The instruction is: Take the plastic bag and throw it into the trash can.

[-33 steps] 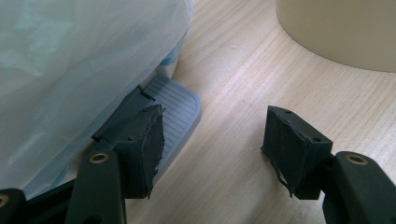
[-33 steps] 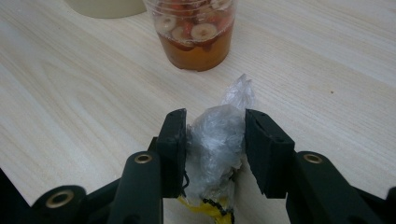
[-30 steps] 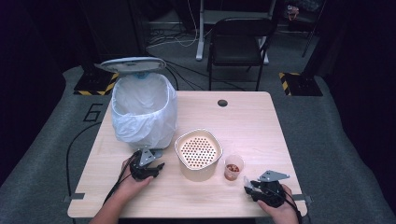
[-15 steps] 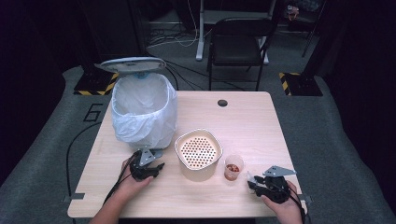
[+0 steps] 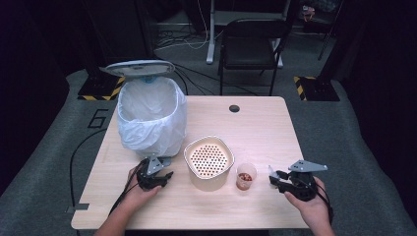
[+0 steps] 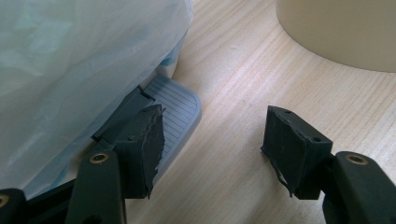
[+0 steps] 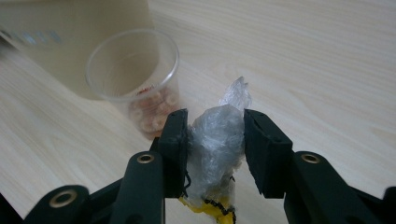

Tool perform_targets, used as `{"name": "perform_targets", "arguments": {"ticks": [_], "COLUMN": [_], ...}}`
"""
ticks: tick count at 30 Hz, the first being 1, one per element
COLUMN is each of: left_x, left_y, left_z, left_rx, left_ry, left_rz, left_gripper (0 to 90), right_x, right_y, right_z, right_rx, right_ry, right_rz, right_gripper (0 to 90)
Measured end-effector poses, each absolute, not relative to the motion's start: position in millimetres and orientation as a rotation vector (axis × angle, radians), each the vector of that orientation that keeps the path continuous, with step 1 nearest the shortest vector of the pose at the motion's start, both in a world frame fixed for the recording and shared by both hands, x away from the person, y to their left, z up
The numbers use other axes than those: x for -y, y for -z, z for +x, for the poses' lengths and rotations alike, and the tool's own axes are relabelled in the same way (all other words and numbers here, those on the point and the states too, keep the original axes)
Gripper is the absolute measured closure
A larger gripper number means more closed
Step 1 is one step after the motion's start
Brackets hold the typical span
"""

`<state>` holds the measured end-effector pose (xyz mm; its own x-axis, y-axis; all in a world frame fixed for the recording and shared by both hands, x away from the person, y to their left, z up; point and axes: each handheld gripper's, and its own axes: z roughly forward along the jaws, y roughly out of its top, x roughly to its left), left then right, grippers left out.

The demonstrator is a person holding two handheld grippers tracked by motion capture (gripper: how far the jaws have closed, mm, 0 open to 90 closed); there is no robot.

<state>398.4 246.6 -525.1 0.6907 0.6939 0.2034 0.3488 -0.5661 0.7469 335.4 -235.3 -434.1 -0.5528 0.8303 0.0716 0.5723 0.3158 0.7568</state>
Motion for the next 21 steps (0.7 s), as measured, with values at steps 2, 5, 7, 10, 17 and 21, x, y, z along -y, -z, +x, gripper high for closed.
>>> {"name": "perform_targets", "arguments": {"ticks": [2,5,7,10,17,21], "left_x": [-247,-247,-247,-247,-247,-247], "left_y": [525,525,525,525,525,525], "left_z": [398,398,398,398,398,398], "left_rx": [-0.793,-0.794,-0.794,-0.794,-0.794,-0.795], "left_ry": [-0.638,-0.637,-0.638,-0.637,-0.640,-0.639], "left_rz": [2.202,2.202,2.201,2.202,2.202,2.202], "left_gripper": [38.1,38.1,38.2,38.2,38.2,38.2], "right_x": [235,233,230,226,216,209], "right_y": [427,418,412,403,387,379], "right_z": [339,344,347,351,358,361], "right_rx": [-2.253,-2.254,-2.261,-2.266,-2.277,-2.286], "right_ry": [-1.098,-1.107,-1.114,-1.123,-1.150,-1.163], "right_rz": [1.249,1.237,1.216,1.198,1.162,1.135], "right_gripper": [61.2,61.2,61.2,61.2,61.2,61.2]}}
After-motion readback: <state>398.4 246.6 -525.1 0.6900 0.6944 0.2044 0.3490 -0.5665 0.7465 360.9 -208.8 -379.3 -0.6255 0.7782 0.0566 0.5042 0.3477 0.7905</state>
